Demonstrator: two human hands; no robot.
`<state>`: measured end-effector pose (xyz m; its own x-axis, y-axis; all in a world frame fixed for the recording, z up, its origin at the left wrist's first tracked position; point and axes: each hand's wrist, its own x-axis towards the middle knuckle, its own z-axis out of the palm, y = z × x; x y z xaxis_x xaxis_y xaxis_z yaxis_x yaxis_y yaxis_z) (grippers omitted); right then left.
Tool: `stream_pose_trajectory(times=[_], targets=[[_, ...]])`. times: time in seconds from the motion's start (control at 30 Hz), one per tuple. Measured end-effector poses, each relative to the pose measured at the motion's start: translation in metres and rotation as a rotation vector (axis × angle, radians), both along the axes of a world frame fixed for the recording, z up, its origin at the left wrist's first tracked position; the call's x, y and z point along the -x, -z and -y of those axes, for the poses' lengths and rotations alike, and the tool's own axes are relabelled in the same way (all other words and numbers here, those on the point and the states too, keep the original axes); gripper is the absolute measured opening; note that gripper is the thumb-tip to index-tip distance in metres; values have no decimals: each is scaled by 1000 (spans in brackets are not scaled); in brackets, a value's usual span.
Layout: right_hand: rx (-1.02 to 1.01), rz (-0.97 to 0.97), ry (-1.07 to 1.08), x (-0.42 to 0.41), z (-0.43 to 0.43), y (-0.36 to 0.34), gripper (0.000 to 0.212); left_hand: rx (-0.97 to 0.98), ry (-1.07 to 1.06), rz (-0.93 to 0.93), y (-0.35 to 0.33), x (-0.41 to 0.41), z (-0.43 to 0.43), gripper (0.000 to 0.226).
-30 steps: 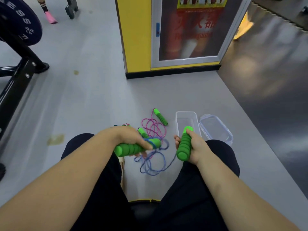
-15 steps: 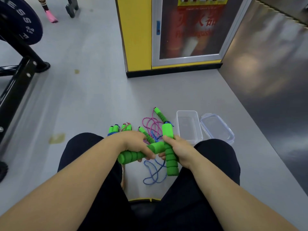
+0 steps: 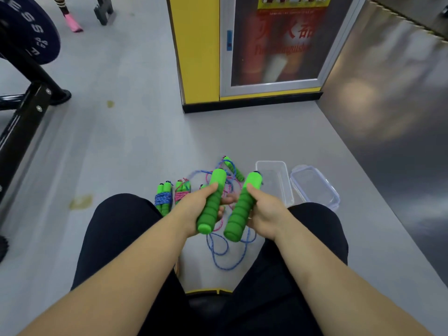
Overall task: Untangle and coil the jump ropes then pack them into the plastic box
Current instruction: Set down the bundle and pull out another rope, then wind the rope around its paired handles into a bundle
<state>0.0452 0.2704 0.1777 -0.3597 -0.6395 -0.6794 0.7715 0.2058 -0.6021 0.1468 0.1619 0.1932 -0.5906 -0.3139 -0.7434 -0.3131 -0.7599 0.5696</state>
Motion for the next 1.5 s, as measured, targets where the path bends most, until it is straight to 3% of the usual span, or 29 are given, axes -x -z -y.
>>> stream_pose_trajectory(times=[0.07, 0.13, 0.33, 0.9, 1.1, 1.2, 1.33, 1.4, 1.5], targets=[[61, 95, 5, -7, 3, 1, 42, -130, -52, -74, -3, 4, -6, 34], [124, 172, 32, -11, 3, 2, 42, -116, -25, -81, -2, 5, -12, 35], [107, -47, 3, -29, -1, 13, 35, 191, 78, -79, 7, -1, -20, 20], [111, -55, 23, -28, 0, 26, 46, 148, 123, -111, 6, -9, -20, 19], [89, -105, 46, -34, 2, 29, 45, 225, 183, -142, 8, -12, -24, 25], [79, -179, 53, -39, 2, 27, 45, 293, 276, -170, 6, -12, -23, 21], [80, -258, -72, -39, -2, 10, 48, 204, 329, -158, -3, -15, -11, 18], [59, -388, -144, -32, -6, -7, 47, 168, 358, -164, -15, -16, 0, 13], [-67, -766, 75, -4, -9, -22, 10, 137, 440, -179, -44, -16, 24, 15]])
